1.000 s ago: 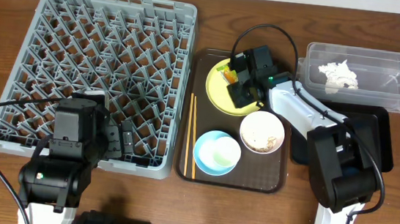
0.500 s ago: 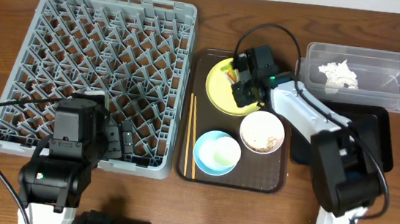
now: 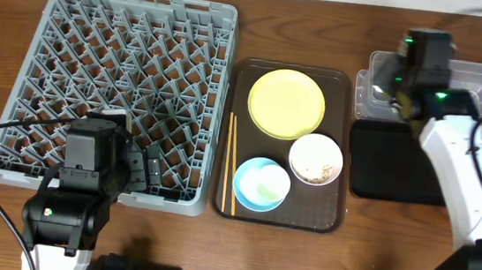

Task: Sort waste into correct bins and load items into the dishwasher
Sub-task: 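Drop the snack wrapper into the clear bin with the right gripper, then grasp the rim of the white rice bowl with the right gripper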

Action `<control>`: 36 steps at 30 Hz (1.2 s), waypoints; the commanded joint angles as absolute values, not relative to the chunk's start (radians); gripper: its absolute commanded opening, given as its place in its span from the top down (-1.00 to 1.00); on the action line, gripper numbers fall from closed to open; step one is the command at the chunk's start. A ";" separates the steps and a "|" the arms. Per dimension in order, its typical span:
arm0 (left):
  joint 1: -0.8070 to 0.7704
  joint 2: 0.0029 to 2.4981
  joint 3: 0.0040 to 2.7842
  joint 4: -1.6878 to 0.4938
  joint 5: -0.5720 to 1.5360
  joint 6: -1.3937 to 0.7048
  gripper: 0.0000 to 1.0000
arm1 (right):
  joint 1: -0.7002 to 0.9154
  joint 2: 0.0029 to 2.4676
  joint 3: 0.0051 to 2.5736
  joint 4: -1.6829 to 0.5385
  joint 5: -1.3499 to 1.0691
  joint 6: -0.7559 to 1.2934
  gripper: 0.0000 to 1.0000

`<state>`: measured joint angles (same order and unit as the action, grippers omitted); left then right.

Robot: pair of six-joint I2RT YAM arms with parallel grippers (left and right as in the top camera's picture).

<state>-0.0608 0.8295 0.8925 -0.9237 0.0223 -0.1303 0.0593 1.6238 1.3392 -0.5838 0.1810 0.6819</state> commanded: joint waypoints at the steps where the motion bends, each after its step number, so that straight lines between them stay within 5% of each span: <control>1: -0.064 0.829 0.914 -0.927 0.014 -0.132 -0.92 | 0.004 1.649 1.332 -0.589 0.221 0.920 0.98; 7: -0.064 0.829 0.914 -0.927 0.014 -0.132 -0.92 | -0.041 1.711 1.332 -0.580 0.220 0.976 0.88; 10: -0.064 0.829 0.914 -0.927 0.014 -0.132 -0.92 | -0.042 1.728 1.332 -0.560 0.221 0.968 0.16; 14: -0.064 0.829 0.914 -0.927 0.014 -0.132 -0.92 | -0.043 1.716 1.332 -0.494 0.190 0.769 -0.36; 22: -0.064 0.829 0.914 -0.927 0.014 -0.132 -0.92 | -0.007 1.549 1.333 -0.574 -0.141 0.222 -0.33; 24: -0.064 0.829 0.914 -0.927 0.014 -0.132 -0.93 | 0.017 1.504 1.332 -0.678 -0.271 0.090 -0.19; 36: -0.064 0.829 0.914 -0.927 0.014 -0.132 -0.92 | 0.233 1.472 1.249 -1.066 -0.288 -0.039 -0.26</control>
